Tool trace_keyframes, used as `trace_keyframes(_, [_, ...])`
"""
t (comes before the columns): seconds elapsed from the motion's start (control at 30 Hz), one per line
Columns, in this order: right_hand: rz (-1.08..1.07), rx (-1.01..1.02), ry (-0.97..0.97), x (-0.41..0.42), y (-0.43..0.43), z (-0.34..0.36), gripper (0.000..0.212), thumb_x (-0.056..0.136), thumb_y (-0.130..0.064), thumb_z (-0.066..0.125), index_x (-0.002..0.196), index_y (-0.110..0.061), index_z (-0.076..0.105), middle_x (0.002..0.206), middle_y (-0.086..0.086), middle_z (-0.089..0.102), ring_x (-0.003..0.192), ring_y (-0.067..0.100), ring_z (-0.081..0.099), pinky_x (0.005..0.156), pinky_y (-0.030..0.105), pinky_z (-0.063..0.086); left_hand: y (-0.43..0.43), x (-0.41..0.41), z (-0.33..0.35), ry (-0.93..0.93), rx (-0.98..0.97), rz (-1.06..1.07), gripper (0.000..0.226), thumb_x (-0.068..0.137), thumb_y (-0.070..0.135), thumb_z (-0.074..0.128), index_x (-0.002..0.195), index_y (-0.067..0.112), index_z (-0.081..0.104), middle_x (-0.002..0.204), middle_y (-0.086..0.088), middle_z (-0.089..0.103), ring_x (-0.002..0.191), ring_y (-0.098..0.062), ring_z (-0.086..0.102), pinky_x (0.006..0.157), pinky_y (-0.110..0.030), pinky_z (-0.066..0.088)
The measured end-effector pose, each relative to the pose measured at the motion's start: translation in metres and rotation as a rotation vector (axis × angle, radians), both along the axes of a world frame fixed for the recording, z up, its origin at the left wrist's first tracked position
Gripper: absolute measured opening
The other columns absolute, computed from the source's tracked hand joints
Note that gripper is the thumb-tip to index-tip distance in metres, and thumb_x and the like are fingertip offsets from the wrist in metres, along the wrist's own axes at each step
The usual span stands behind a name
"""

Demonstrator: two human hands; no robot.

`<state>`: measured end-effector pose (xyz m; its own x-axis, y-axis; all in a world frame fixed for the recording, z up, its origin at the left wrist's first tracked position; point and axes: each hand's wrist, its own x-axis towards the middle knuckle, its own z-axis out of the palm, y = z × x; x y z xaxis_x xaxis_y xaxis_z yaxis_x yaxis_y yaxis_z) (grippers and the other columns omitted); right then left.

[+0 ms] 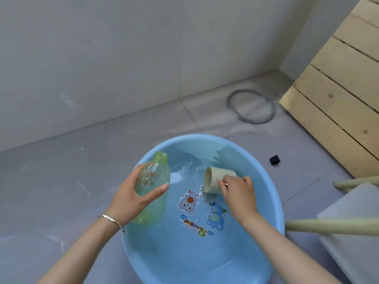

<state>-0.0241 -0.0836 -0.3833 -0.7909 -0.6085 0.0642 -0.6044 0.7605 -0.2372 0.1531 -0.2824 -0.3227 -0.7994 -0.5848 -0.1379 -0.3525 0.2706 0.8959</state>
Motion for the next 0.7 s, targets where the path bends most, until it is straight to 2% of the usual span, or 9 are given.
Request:
trace_keyframes(0.1, [0.090,0.093,0.112,0.013,-0.011,-0.011,0.051,0.071,-0.017,0.081,0.054,-0.024,0.033,0.043,-0.003,0.049,0.045,0.022,0.049,0.066,0.033,0.026,0.005,0.004,-0.001,0.008,0.040,0.007,0.050,0.065,0.051,0.075,0.108,0.039,0.054,0.098,0.034,0.062,0.089,0.016,0.059,0.072,0.002,0.039])
trace_keyframes(0.17, [0.143,0.125,0.156,0.025,-0.019,-0.017,0.046,0.063,-0.016,0.085,0.050,-0.023,0.041,0.042,-0.004,0.047,0.044,0.021,0.049,0.066,0.032,0.026,0.004,0.006,0.001,0.023,0.083,0.028,0.050,0.064,0.049,0.077,0.107,0.039,0.055,0.096,0.030,0.065,0.086,0.013,0.061,0.073,-0.001,0.042])
trace_keyframes(0.23, [0.197,0.110,0.149,0.041,-0.028,-0.022,0.039,0.063,-0.019,0.084,0.050,-0.021,0.047,0.043,-0.005,0.048,0.046,0.019,0.050,0.067,0.030,0.026,0.001,0.009,0.004,0.036,0.118,0.045,0.053,0.062,0.053,0.079,0.108,0.040,0.056,0.096,0.025,0.068,0.087,0.008,0.064,0.074,-0.005,0.046])
trace_keyframes(0.3, [0.261,0.071,0.134,0.063,-0.038,-0.026,0.036,0.068,-0.021,0.080,0.051,-0.021,0.048,0.045,-0.006,0.049,0.047,0.018,0.050,0.068,0.029,0.028,-0.002,0.014,0.008,0.045,0.141,0.075,0.051,0.065,0.050,0.079,0.110,0.039,0.057,0.096,0.023,0.068,0.088,0.006,0.064,0.074,-0.006,0.047])
trace_keyframes(0.4, [0.305,-0.005,0.083,0.092,-0.047,-0.027,0.028,0.076,-0.028,0.063,0.052,-0.022,0.049,0.048,-0.008,0.051,0.049,0.015,0.051,0.072,0.027,0.029,-0.005,0.021,0.016,0.069,0.140,0.117,0.046,0.064,0.044,0.070,0.107,0.035,0.057,0.088,0.027,0.068,0.080,0.011,0.062,0.068,-0.002,0.043])
trace_keyframes(0.5, [0.312,-0.056,0.028,0.111,-0.048,-0.026,0.030,0.082,-0.035,0.046,0.054,-0.023,0.049,0.050,-0.009,0.051,0.052,0.012,0.051,0.076,0.025,0.031,-0.009,0.027,0.021,0.083,0.158,0.175,0.045,0.064,0.043,0.067,0.107,0.032,0.058,0.087,0.017,0.069,0.075,0.012,0.062,0.065,-0.001,0.042])
trace_keyframes(0.6, [0.364,-0.088,-0.043,0.127,-0.044,-0.026,0.030,0.084,-0.036,0.043,0.058,-0.024,0.050,0.054,-0.010,0.052,0.055,0.012,0.051,0.079,0.025,0.030,-0.013,0.031,0.023,0.093,0.179,0.229,0.045,0.065,0.044,0.068,0.107,0.033,0.059,0.092,0.014,0.068,0.075,0.012,0.062,0.064,-0.001,0.042])
trace_keyframes(0.7, [0.376,-0.146,-0.208,0.135,-0.037,-0.024,0.030,0.090,-0.037,0.042,0.063,-0.025,0.047,0.058,-0.011,0.050,0.060,0.012,0.048,0.080,0.024,0.027,-0.015,0.032,0.024,0.100,0.186,0.252,0.040,0.070,0.041,0.069,0.108,0.032,0.060,0.092,0.014,0.068,0.075,0.011,0.063,0.064,-0.001,0.044])
